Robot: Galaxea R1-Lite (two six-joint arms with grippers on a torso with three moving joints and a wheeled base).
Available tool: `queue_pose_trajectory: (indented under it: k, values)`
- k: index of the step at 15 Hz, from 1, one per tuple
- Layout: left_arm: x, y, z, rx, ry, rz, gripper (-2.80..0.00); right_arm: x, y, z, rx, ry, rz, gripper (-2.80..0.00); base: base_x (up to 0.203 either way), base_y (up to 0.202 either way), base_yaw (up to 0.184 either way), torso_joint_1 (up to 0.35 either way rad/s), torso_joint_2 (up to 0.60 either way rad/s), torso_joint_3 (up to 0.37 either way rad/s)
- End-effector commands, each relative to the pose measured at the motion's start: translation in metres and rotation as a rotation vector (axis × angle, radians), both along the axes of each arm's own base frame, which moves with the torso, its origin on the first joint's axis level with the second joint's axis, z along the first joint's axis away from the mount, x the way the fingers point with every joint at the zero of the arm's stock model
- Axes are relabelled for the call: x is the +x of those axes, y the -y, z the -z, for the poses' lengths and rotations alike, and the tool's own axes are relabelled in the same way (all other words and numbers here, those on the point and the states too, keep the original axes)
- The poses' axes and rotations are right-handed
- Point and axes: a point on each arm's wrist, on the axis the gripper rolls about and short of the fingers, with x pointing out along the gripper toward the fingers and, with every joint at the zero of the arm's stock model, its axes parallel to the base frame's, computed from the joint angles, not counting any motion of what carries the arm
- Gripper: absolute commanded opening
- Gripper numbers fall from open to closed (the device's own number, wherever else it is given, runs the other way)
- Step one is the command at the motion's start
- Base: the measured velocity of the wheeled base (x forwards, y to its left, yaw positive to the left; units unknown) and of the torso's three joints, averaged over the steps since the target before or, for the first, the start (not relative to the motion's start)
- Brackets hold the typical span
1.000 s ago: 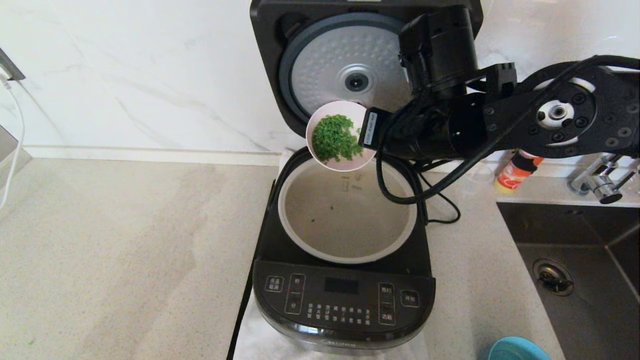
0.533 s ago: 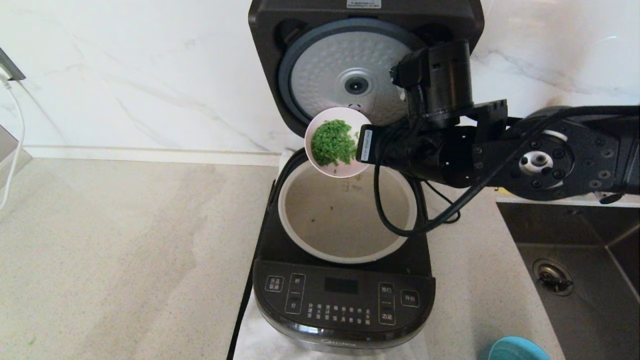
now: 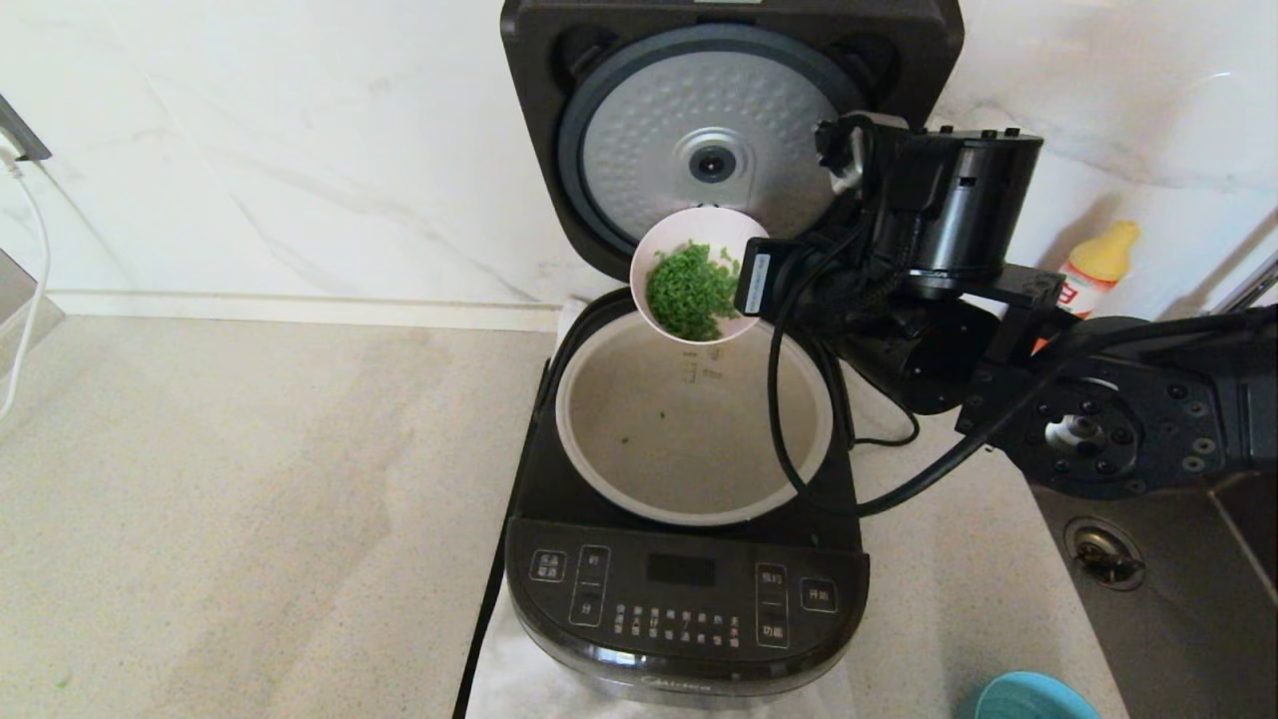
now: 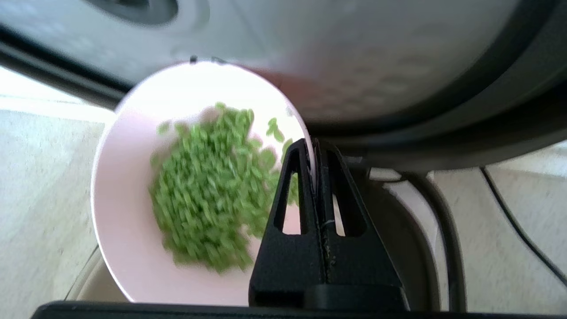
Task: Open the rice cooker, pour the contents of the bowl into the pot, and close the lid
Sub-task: Pour the chopped green onions from the bowl into the rice cooker
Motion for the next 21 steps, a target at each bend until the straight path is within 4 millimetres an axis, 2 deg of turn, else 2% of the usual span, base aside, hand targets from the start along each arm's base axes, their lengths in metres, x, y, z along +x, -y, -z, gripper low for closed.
queue_pose_trajectory:
  k: [1,4,11,16,21]
  values:
    - [0.001,0.000,0.002,0.000,-0.008,0.000,-2.80,0.006,0.005,-0.001,0.001,0.049,0.026,-2.80,0.000,0.000,0.000,0.000,0.00,0.000]
    - [0.001,0.000,0.002,0.000,-0.008,0.000,-2.80,0.011,0.002,0.005,-0.011,0.079,0.029,-2.80,0.000,0.000,0.000,0.000,0.00,0.000]
    - [0.001,0.000,0.002,0.000,-0.008,0.000,-2.80,-0.001,-0.005,0.023,-0.053,0.025,-0.008,-2.80,0.000,0.000,0.000,0.000,0.00,0.000]
    - [0.001,0.000,0.002,0.000,-0.008,0.000,-2.80,-0.011,-0.010,0.008,-0.034,0.064,-0.005,-2.80,0.000,0.000,0.000,0.000,0.00,0.000]
    - [0.001,0.000,0.002,0.000,-0.008,0.000,-2.80,-0.011,-0.011,0.004,-0.046,0.157,0.051,-2.80,0.000,0.000,0.000,0.000,0.00,0.000]
